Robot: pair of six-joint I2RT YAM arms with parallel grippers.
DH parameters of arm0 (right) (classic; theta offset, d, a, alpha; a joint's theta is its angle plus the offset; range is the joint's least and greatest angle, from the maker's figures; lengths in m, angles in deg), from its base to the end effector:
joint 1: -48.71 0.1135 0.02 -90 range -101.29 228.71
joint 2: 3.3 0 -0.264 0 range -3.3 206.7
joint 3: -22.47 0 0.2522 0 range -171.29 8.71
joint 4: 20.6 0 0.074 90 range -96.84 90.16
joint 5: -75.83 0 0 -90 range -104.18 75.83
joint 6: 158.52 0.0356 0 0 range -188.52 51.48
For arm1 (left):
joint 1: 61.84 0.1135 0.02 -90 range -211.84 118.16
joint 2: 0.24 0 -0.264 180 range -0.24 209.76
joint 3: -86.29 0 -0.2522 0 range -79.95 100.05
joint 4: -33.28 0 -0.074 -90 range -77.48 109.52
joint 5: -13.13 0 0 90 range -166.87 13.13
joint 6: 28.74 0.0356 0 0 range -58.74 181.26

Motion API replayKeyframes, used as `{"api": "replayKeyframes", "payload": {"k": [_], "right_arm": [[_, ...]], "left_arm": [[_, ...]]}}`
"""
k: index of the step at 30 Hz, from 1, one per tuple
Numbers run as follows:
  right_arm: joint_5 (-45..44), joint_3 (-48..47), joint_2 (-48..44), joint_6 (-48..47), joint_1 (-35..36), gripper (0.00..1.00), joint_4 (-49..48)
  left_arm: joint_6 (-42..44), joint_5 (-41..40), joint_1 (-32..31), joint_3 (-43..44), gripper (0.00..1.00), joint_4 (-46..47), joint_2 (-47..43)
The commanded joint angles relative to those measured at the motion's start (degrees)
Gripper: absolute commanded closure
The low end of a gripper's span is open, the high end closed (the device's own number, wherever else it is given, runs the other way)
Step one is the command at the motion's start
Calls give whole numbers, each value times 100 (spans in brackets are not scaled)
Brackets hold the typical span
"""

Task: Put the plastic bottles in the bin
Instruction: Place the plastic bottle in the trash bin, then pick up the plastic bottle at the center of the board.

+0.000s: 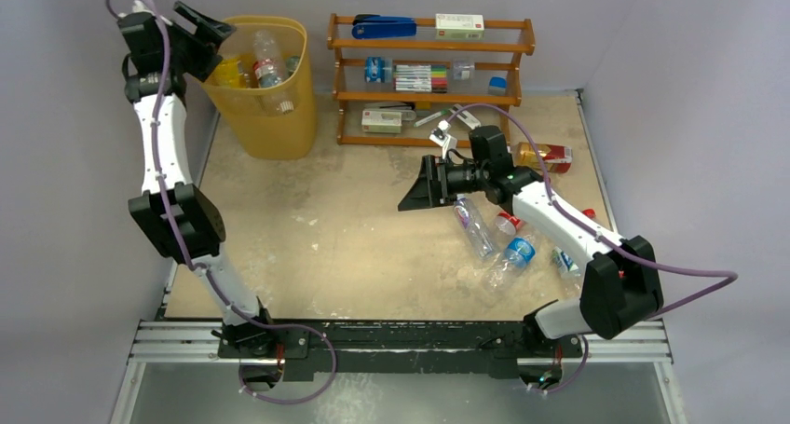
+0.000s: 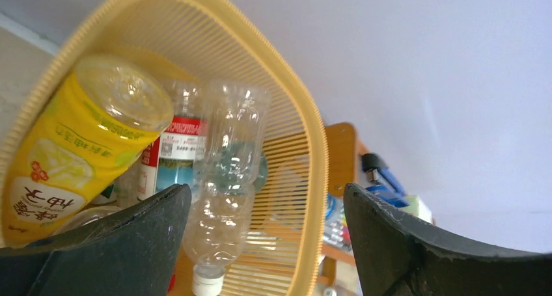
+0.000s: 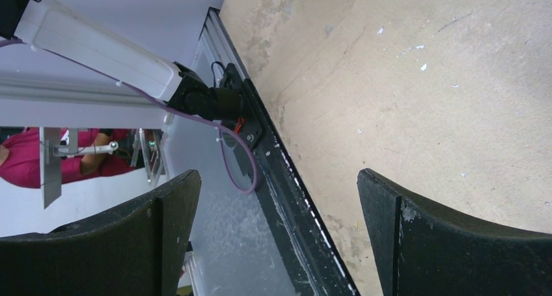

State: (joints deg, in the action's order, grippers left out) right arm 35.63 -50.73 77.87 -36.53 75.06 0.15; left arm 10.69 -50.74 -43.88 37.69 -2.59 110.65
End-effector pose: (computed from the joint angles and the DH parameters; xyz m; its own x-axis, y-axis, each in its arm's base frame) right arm 0.2696 0.1639 0.2928 -0.8350 -0.0320 -0.5494 -0.5239 0.3514 0.7759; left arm 0.4353 0.1246 0.4204 -0.2582 -0.8127 -0.5223 -0.1139 0.5625 -0.8189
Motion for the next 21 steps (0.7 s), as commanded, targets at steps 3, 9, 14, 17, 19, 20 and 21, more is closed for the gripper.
{"api": "replayKeyframes", "payload": {"k": [3, 9, 14, 17, 19, 20, 21], "right_arm": [[-18, -188, -39, -32, 37, 7, -85], [-267, -351, -22, -172, 35, 7, 185], [-846, -612, -4, -332, 33, 7, 709], [-1362, -736, -25, -324, 19, 5, 898], [-1749, -728, -64, -235, -12, 3, 967], [-1938, -701, -85, -155, -46, 2, 980], [-2124, -668, -117, -110, -90, 1, 1018]], "left_arm": [[-742, 169, 372, -170, 13, 1163, -841], [-1105, 659, 250, -245, 13, 1589, -1028], [-897, 799, -91, -615, 13, 1482, -1410], [-709, 806, -375, -991, 13, 1422, -1689], [-564, 745, -659, -1287, 13, 1337, -1884], [-487, 717, -792, -1486, 13, 1302, -2018], [-402, 676, -931, -1626, 13, 1233, -2104]]}}
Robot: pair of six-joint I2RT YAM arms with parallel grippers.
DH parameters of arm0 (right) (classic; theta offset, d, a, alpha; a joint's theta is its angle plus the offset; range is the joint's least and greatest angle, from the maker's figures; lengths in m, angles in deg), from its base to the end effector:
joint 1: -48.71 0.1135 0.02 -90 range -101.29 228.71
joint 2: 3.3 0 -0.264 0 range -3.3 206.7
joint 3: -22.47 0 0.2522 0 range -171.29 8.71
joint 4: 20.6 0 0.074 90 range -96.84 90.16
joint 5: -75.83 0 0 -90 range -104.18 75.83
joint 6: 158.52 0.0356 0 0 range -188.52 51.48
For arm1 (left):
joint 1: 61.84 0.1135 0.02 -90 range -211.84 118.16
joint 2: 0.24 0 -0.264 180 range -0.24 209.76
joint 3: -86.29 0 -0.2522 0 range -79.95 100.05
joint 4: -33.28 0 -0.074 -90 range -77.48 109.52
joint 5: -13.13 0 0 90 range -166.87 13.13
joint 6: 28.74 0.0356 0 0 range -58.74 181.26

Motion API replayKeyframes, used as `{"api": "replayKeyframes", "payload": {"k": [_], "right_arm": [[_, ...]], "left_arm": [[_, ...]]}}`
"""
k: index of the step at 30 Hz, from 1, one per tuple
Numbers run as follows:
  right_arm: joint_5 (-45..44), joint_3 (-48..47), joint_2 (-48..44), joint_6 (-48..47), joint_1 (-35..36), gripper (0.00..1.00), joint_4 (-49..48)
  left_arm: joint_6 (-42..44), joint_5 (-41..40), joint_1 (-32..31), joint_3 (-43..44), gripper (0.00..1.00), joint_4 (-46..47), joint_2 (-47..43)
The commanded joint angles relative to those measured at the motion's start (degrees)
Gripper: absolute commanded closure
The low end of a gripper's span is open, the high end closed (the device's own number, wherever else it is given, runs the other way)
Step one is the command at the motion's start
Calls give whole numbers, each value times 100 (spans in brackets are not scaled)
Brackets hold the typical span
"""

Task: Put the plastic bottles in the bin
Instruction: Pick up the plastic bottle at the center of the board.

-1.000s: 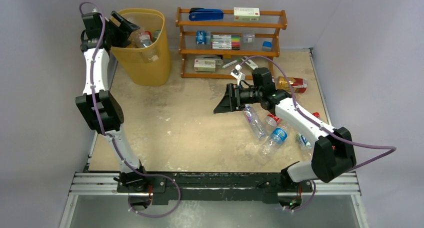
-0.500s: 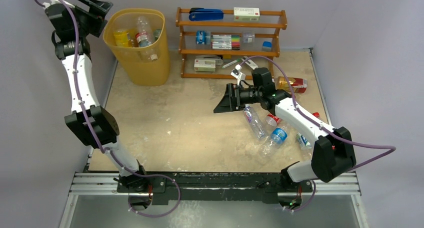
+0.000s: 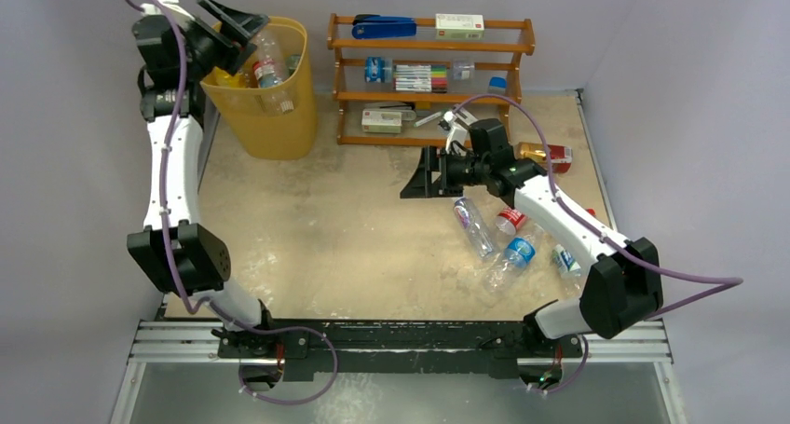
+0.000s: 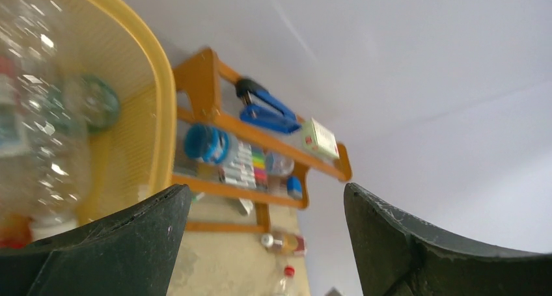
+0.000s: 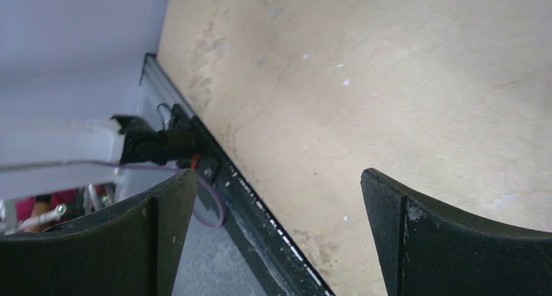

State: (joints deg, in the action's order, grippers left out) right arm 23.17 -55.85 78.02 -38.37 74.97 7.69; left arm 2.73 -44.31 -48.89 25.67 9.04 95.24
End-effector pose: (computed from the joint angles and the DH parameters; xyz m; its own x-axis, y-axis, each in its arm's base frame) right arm 0.2769 0.1607 0.3081 -0.8129 0.0442 -0.5807 -0.4722 0.5337 0.7016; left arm 0.3744 0.0664 0.4779 -0.2893 -0.8041 -0.5193 0.1703 0.4906 -0.8546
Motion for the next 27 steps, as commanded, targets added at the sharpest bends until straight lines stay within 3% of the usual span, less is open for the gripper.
{"api": "replayKeyframes", "payload": {"k": [1, 15, 27], "right_arm": [[-1106, -119, -158, 114, -129, 1, 302], [-3456, -255, 177, -135, -517, 0, 1484], [-3734, -545, 1180, -799, -525, 1, 1878]], "left_arm": [[474, -10, -574, -570, 12, 24, -661], [791, -253, -1839, -2762, 12, 421, -1230], [898, -209, -1946, -3148, 12, 497, -1147]]}}
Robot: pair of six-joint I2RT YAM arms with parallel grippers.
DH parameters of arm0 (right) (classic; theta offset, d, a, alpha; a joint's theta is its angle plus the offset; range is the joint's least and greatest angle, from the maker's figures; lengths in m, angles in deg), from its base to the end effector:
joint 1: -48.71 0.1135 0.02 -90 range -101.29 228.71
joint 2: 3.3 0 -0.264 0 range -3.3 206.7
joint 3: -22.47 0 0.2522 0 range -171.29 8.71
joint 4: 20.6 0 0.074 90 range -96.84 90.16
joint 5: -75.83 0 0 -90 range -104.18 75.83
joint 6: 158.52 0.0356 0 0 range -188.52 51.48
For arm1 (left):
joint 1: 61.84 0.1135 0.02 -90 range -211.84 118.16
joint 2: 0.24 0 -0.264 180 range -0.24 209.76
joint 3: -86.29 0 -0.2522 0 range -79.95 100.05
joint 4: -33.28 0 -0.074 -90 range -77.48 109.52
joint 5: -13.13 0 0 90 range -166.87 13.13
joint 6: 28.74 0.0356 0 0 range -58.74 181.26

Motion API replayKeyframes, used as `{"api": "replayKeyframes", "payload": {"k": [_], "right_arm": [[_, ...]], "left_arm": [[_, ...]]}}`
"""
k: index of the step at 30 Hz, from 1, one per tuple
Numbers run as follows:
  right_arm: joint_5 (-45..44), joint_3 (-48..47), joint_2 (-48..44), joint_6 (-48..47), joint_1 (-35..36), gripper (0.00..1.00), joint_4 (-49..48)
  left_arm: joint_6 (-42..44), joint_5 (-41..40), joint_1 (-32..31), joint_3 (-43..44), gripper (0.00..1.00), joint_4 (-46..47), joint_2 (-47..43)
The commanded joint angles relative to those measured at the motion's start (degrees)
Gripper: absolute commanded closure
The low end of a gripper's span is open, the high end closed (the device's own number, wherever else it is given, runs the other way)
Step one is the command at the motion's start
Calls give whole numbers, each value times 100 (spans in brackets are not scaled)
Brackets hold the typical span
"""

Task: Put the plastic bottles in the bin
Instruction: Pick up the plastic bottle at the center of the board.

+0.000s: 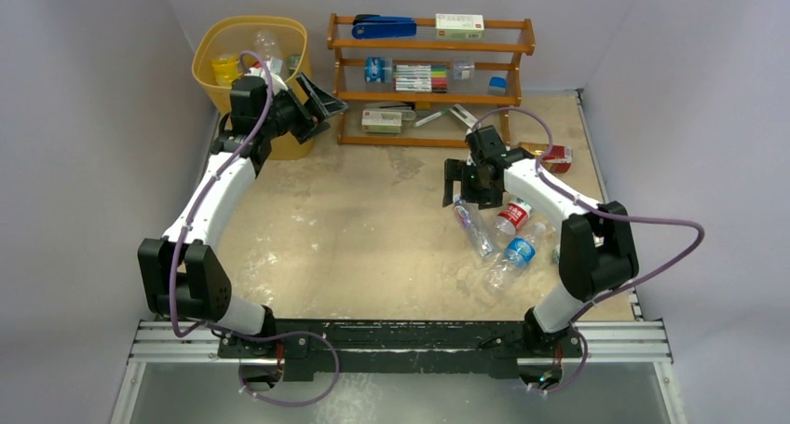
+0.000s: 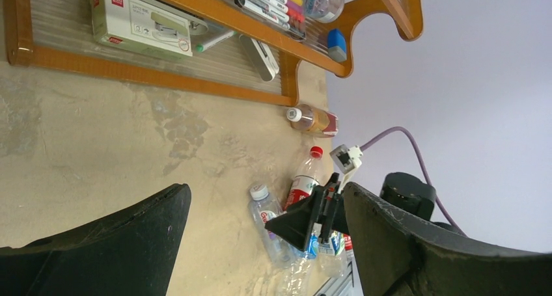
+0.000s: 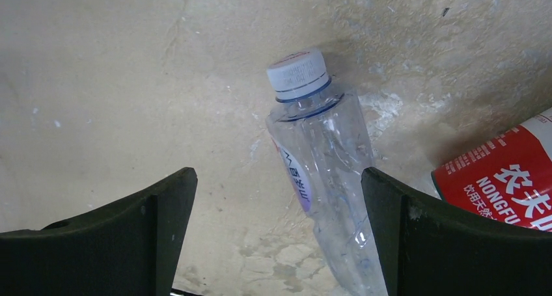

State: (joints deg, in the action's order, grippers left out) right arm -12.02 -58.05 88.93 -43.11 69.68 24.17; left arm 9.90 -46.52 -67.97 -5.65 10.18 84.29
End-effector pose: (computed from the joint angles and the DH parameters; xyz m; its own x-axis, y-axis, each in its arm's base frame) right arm 0.3149 0.1221 0.2348 -0.8649 0.1277 -0.4854 -0.0065 0.9642 0.2652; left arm 0.3413 -0.0548 0.3567 -0.6497 -0.6081 -0.4562 0.0930 0.5320 -0.8416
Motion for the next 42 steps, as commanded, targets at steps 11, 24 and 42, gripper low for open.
{"api": "replayKeyframes", "payload": {"k": [11, 24, 42], "right_arm": [[-213, -364, 666, -610, 4, 3, 128], [-57, -250, 910, -897, 12, 26, -270], [3366, -145, 378, -226, 5, 49, -1635]], "left_arm": [[216, 9, -100, -103, 12, 278, -44], [365, -47, -387, -828, 12, -109, -396], [-162, 80, -1196, -1484, 12, 954, -499]]}}
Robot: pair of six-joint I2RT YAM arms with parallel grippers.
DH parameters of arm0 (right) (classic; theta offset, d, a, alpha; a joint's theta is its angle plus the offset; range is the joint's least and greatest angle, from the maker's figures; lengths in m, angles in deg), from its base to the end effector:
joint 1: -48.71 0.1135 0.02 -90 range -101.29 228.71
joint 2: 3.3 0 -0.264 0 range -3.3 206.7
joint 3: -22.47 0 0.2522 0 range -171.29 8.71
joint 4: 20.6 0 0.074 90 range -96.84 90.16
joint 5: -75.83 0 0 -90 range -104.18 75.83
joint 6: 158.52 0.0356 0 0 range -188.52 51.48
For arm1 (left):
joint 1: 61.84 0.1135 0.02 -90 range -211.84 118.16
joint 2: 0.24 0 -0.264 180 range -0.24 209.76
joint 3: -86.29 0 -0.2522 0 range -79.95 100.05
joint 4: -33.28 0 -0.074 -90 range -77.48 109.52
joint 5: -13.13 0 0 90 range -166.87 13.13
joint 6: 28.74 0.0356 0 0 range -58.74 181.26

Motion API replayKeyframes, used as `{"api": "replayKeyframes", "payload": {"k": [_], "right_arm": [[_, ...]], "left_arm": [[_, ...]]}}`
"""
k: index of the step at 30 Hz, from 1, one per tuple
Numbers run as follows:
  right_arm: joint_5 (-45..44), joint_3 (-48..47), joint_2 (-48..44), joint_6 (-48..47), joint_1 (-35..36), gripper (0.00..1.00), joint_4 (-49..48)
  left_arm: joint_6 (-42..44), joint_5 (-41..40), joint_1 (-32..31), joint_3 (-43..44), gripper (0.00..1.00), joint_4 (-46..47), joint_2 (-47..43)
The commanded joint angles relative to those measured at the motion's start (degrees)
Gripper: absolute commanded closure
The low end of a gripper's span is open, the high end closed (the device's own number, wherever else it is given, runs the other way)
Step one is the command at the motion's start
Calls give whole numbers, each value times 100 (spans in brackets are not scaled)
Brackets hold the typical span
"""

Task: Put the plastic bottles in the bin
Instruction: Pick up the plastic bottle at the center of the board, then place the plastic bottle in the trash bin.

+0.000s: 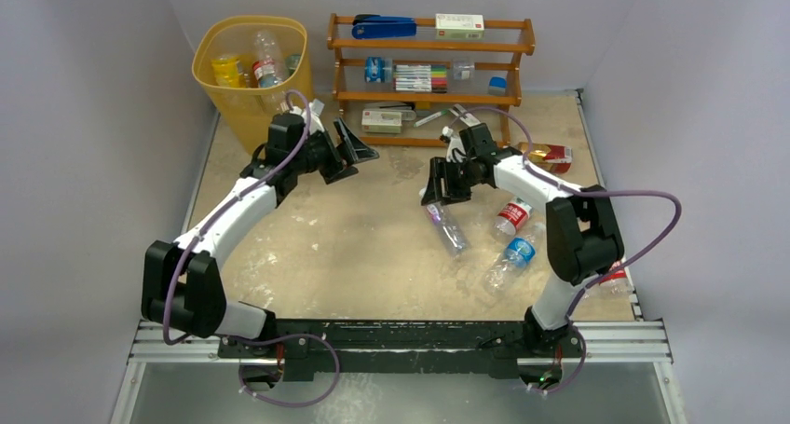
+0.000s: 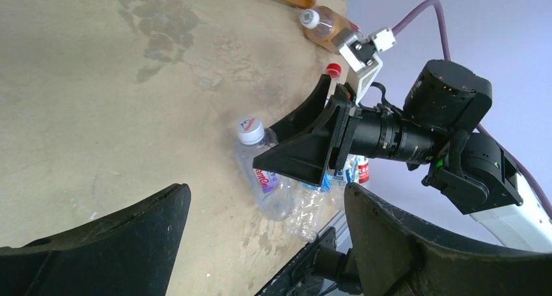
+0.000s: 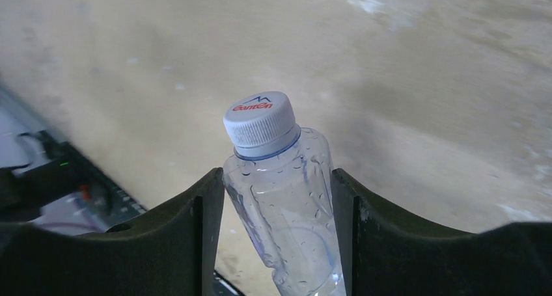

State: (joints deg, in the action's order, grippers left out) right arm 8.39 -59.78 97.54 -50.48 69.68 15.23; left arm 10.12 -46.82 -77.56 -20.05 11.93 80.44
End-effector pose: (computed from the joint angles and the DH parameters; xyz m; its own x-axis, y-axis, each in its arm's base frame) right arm 0.3414 0.1455 0.2055 -0.8890 -0.0345 -0.4566 -0.2773 0.8341 0.4769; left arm 0.3030 -0.1038 0.2934 -0.7999 -0.4751 -0.3668 0.0571 0.5481 -0.8344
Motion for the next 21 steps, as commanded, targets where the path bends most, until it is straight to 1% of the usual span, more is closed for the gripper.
{"api": "replayKeyframes", "payload": {"k": [1, 6, 10, 14, 21], "right_arm": [[1508, 71, -510, 665, -1, 49, -920], [2342, 186, -615, 1375, -118, 50, -1734], [2874, 174, -648, 1803, -298, 50, -2190], [3173, 119, -644, 2194, -453, 50, -2540], [3665, 133, -559, 2920, -546, 49, -3330]], "left_arm": [[-167, 68, -304, -52, 12, 822, -121], [6, -132, -553, -144, 12, 975, -269], [234, -271, -656, -157, 12, 838, -388], [559, -273, -844, -74, 12, 595, -382], [1196, -571, -1407, 24, 10, 246, -337]]}}
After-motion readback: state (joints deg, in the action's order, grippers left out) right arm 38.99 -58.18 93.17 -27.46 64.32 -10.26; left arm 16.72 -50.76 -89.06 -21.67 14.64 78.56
